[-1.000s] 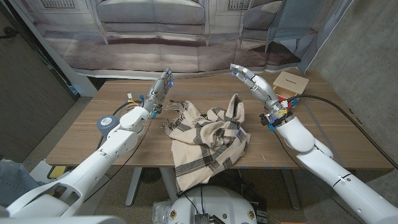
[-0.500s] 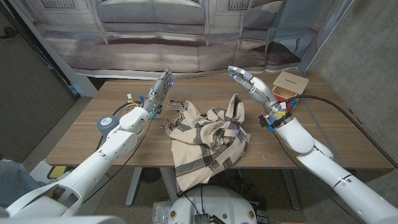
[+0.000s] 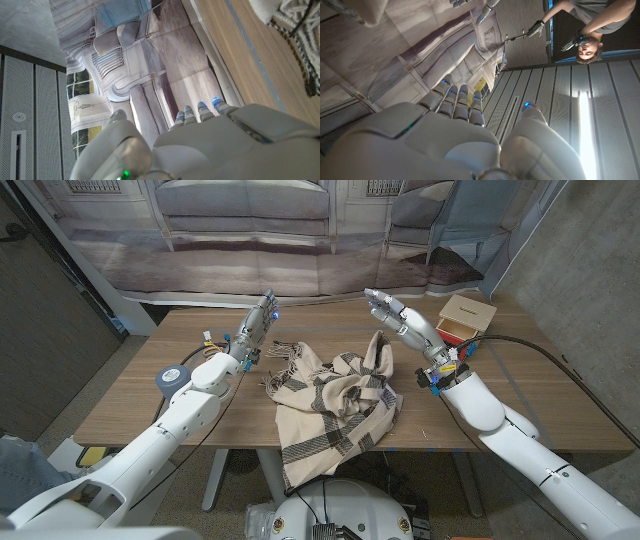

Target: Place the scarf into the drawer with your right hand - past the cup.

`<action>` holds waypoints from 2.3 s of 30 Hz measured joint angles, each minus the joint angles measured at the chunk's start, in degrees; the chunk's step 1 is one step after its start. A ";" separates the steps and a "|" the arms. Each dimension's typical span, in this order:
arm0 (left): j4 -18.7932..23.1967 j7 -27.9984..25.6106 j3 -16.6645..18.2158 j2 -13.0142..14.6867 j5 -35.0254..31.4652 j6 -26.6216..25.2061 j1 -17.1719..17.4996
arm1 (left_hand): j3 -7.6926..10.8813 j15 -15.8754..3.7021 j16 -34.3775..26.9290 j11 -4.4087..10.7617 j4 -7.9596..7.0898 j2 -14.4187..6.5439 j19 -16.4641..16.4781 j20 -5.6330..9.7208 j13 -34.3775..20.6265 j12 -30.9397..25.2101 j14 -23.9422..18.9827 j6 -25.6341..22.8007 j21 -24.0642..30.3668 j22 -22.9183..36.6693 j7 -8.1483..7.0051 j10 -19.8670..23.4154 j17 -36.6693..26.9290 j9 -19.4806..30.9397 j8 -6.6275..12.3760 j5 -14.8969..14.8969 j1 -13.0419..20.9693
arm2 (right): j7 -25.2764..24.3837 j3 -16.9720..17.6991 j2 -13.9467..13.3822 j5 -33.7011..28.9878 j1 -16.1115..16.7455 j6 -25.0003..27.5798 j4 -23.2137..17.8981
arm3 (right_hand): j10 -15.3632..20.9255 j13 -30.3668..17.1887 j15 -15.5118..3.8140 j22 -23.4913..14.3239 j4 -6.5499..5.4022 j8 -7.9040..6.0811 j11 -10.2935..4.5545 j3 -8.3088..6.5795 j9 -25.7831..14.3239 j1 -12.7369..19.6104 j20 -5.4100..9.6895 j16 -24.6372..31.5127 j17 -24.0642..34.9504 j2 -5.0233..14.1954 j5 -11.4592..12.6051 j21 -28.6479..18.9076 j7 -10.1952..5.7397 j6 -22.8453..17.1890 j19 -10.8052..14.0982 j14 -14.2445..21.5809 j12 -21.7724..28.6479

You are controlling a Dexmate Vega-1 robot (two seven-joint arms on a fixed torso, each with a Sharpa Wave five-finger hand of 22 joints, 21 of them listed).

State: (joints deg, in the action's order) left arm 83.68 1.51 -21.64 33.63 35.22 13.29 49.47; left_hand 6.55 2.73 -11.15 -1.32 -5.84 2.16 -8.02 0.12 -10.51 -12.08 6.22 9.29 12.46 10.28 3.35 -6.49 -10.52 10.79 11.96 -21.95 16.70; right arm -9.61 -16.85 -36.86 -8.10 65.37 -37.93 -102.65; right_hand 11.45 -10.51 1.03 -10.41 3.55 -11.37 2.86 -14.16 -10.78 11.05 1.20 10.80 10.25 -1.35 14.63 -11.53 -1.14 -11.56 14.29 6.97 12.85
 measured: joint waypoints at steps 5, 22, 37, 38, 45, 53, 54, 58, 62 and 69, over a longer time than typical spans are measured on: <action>0.34 -0.31 0.02 0.10 -0.08 -0.21 0.17 | 0.00 0.00 0.00 0.31 0.00 0.00 0.00 0.00 0.00 0.00 0.00 0.00 0.00 0.00 0.00 0.31 0.00 0.00 0.00 0.00 0.00 | -0.92 0.34 -0.26 -1.59 0.63 0.54 -0.72 | 0.00 0.00 0.00 0.00 0.24 0.00 0.00 0.10 0.00 0.37 -0.91 0.00 0.00 0.37 0.23 0.00 -0.76 0.12 0.09 0.00 0.00; 0.00 -0.03 -0.31 -0.03 -0.22 -0.76 -0.56 | -0.18 0.00 0.00 0.30 0.19 -0.30 0.00 0.00 0.00 -0.01 0.00 -0.20 -0.39 -0.01 -0.20 0.31 0.00 0.00 0.00 0.00 0.30 | -4.69 0.97 -0.62 -7.58 1.54 1.57 -1.67 | 1.03 -0.30 1.97 -0.01 1.36 0.34 -1.86 0.07 0.00 1.91 -2.57 0.00 0.00 -0.10 0.64 0.00 -3.41 0.68 0.09 0.71 0.00; -0.53 0.28 -0.44 -0.29 -0.09 -0.83 -0.88 | -0.40 0.00 0.00 0.30 -0.06 -0.30 0.00 0.00 0.00 -0.01 0.00 -0.22 -0.39 -0.02 -0.22 0.31 0.00 0.00 0.00 0.00 0.30 | -6.90 0.92 -1.23 -10.96 1.31 0.75 -1.13 | 0.83 -0.30 2.68 0.00 2.45 0.06 -2.06 0.24 0.00 3.01 -5.58 0.00 0.00 -1.20 1.17 0.00 -5.02 0.10 0.64 0.79 0.01; -0.57 0.29 -0.44 -0.29 -0.07 -0.84 -0.89 | -0.40 0.00 0.00 0.30 -0.06 -0.30 0.00 0.00 0.00 -0.01 0.00 -0.41 -0.39 -0.02 -0.41 0.31 0.00 0.00 0.00 0.00 0.30 | -7.18 0.92 -1.29 -11.50 1.32 0.77 -1.17 | 0.83 -0.30 2.68 0.00 2.46 0.06 -2.06 0.24 0.00 3.01 -5.74 0.00 0.00 -1.20 1.29 0.00 -5.05 0.12 0.81 0.79 0.00; -0.75 0.39 -0.45 -0.30 0.08 -0.84 -0.90 | -0.55 0.00 0.00 0.51 0.09 -0.30 0.00 0.00 0.00 -0.01 0.00 -0.50 -0.39 -0.02 -0.50 0.52 0.01 -0.01 0.00 0.00 0.30 | -8.66 1.17 -1.60 -14.25 1.82 1.79 -2.01 | 0.42 -0.29 2.67 0.00 3.01 0.06 -3.30 0.31 0.00 3.70 -6.37 0.00 0.00 -1.89 1.72 0.00 -5.23 0.30 1.44 0.80 0.01; -1.58 0.76 -0.40 -0.52 0.46 -0.63 -0.88 | -0.55 0.00 0.00 0.51 0.09 -0.30 0.00 0.00 0.00 -0.01 0.00 -0.50 -0.39 -0.02 -0.50 0.52 0.01 -0.01 0.00 0.00 0.30 | -11.27 1.26 -2.19 -18.60 2.22 3.66 -3.08 | 0.62 -0.29 2.35 0.00 3.25 0.06 -3.49 0.55 0.00 4.21 -6.95 0.00 0.00 -2.40 1.97 0.00 -5.53 0.62 2.03 1.13 0.00; -1.60 0.77 -0.39 -0.52 0.46 -0.61 -0.88 | -0.55 0.00 0.00 0.51 0.09 -0.30 0.00 0.00 0.00 -0.01 0.00 -0.50 -0.39 -0.02 -0.50 0.52 0.01 -0.01 0.00 0.00 0.30 | -11.37 1.26 -2.23 -18.80 2.24 3.79 -3.16 | 0.62 -0.29 2.35 0.00 3.28 0.06 -3.49 0.59 0.00 4.36 -6.95 0.00 0.00 -2.56 2.16 0.00 -5.53 0.62 2.03 1.13 0.01; -1.70 0.82 -0.31 -0.52 0.53 -0.44 -0.78 | -0.55 0.00 0.00 0.51 0.09 -0.53 0.00 0.00 0.00 0.22 0.00 -0.50 -0.61 -0.02 -0.50 0.52 0.01 0.00 0.00 0.00 0.53 | -12.23 1.19 -2.82 -20.98 2.33 5.42 -4.02 | 0.62 -0.29 2.35 0.00 3.71 0.06 -3.49 0.56 0.00 4.39 -7.12 0.00 0.00 -2.58 2.16 -0.34 -5.22 0.93 2.68 1.13 0.01; -1.70 0.82 -0.22 -0.45 0.55 -0.42 -0.66 | -0.55 -0.01 0.00 0.51 0.09 -0.53 0.24 -0.23 0.00 0.22 -0.01 -0.50 -0.61 -0.02 -0.50 0.52 0.01 -0.01 0.00 0.00 0.53 | -12.76 1.13 -2.96 -22.29 2.34 6.51 -4.19 | 0.60 -0.29 2.25 0.00 3.90 0.06 -3.47 0.75 0.00 4.76 -7.23 0.00 0.00 -2.95 2.50 -0.56 -5.22 0.94 3.19 1.22 0.01; -1.48 0.72 -0.17 -0.19 0.66 -0.52 -0.51 | -0.55 -0.21 0.00 0.51 0.09 -0.53 0.31 -0.31 0.00 0.22 -0.21 -0.72 -0.61 -0.02 -0.28 0.52 0.01 -0.01 0.00 0.00 0.53 | -13.54 0.19 -4.52 -23.92 2.27 7.87 -5.54 | 0.39 -0.28 2.04 -0.01 3.95 0.06 -3.26 0.80 0.00 4.99 -7.44 0.00 0.00 -3.18 2.61 -0.78 -5.30 1.66 4.20 1.43 0.01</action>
State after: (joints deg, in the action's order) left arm 82.20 2.23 -21.81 33.44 35.88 12.77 48.97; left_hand 6.00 2.52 -11.15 -0.81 -5.75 1.64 -7.71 -0.19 -10.51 -11.86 6.01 8.58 11.85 10.26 3.07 -5.97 -10.51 10.78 11.96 -21.95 17.23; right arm -23.16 -16.66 -41.38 -32.01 67.64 -30.06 -108.20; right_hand 11.84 -10.80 3.07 -10.42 7.50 -11.31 -0.40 -13.36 -10.78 16.04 -6.24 10.80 10.25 -4.53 17.24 -12.32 -6.44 -9.90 18.49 8.40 12.86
